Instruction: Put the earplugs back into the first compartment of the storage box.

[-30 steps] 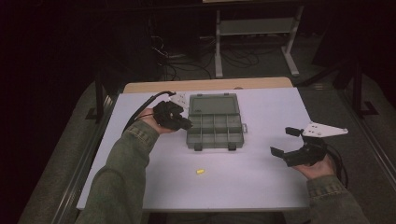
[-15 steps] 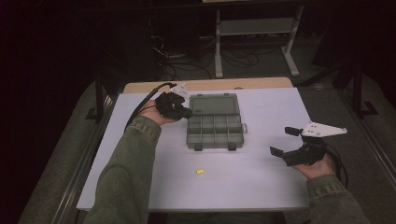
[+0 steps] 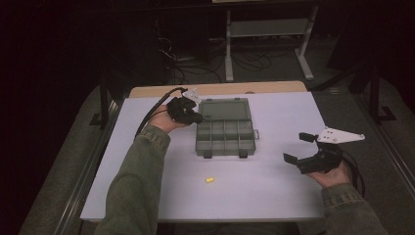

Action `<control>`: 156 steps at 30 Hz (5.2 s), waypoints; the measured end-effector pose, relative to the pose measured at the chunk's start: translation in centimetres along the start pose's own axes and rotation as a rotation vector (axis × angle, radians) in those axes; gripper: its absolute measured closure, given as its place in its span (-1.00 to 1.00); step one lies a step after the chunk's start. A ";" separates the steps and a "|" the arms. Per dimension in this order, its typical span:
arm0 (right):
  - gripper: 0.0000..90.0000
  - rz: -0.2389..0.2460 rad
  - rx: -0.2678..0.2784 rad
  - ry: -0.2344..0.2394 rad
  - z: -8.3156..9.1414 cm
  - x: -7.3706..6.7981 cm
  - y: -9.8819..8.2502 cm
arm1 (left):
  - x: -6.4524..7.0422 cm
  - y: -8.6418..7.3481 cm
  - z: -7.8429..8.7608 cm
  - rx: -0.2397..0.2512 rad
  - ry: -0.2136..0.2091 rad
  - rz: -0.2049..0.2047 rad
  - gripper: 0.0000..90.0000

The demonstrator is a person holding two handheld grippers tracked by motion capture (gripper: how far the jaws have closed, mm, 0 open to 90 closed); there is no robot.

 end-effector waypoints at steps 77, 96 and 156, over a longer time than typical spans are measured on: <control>-1.00 0.005 -0.020 0.001 0.1 -0.4 -0.1 | 7.9 -0.9 1.0 0.038 0.015 0.053 -1.00; -1.00 0.007 -0.023 0.000 0.0 -0.4 -0.1 | 9.6 -3.2 0.3 -0.007 0.012 0.046 -1.00; -1.00 0.019 -0.028 0.013 0.0 -0.7 -0.1 | 14.5 -5.8 -3.8 -0.137 -0.194 -0.043 0.80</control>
Point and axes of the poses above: each handheld gripper's, and its own axes: z roughly backward along the jaws, y roughly out of its top, x roughly to its right, the point moved 1 cm from there along -z, roughly forward along the jaws, and after that the axes turned 6 degrees about x, right-handed, at the moved point
